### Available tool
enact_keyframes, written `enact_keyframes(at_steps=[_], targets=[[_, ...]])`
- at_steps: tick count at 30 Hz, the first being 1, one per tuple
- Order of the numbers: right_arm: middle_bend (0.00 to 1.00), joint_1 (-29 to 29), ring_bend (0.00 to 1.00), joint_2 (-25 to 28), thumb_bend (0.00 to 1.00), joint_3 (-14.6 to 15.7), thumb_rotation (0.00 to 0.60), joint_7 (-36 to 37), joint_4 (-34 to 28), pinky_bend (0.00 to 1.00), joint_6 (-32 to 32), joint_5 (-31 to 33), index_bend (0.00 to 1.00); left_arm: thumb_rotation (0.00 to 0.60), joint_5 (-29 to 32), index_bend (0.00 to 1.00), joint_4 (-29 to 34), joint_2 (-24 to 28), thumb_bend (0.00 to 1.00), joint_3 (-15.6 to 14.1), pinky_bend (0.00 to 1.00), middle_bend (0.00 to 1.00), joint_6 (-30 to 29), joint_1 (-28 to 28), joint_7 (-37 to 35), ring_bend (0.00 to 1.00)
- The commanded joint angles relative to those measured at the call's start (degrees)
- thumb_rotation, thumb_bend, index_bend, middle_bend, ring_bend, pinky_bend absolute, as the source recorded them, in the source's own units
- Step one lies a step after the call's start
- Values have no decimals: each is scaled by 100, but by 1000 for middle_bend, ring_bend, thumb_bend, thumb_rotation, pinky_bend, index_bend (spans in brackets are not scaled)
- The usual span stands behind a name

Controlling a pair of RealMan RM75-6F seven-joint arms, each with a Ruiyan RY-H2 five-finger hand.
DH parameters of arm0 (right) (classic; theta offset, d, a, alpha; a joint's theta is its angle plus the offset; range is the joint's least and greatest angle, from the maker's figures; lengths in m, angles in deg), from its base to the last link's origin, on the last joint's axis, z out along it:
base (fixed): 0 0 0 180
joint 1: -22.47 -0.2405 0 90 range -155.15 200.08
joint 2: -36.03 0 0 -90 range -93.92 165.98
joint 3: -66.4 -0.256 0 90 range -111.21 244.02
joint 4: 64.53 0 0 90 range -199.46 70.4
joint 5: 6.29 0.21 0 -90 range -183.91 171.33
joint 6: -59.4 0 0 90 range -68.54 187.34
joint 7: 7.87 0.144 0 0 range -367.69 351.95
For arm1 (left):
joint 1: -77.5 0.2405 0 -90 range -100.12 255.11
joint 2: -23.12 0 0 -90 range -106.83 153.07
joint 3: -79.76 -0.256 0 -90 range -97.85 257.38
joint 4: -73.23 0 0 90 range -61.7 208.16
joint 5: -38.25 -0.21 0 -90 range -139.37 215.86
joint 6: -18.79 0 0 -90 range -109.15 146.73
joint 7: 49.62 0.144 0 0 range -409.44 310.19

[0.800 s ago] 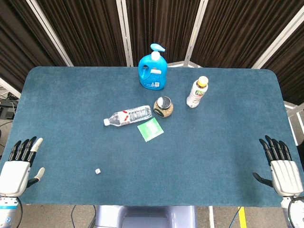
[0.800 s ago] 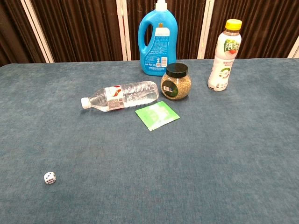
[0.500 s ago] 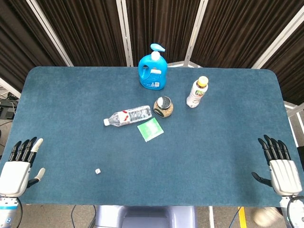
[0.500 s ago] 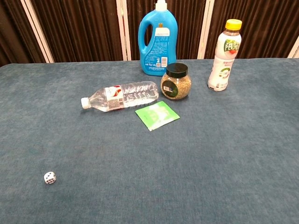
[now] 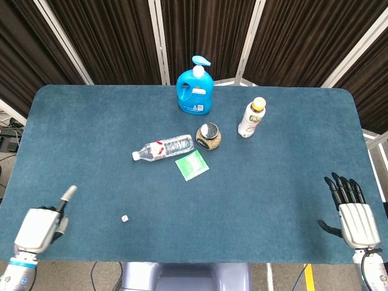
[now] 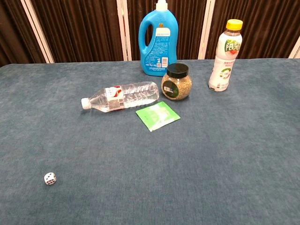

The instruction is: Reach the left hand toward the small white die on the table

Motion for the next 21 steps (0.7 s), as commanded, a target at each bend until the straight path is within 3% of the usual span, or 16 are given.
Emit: enact_keyframes(at_steps=[1, 7, 21], targets=[[0, 11, 0, -2, 9, 16, 600, -33, 11, 0, 12, -12, 2, 600, -10, 0, 244, -83, 719, -229, 732, 765, 611, -238, 502, 746], [0, 39, 0, 46, 8, 9, 600, 31, -23, 0, 76, -20, 1, 600, 66, 0, 423, -180, 762, -305, 732, 768, 1025, -402, 951, 748], [0, 58, 0, 84, 9, -6, 600, 82, -59, 0, 125, -20, 1, 600, 1171, 0, 592, -631, 769, -241, 732, 770, 2083, -819, 2068, 749]])
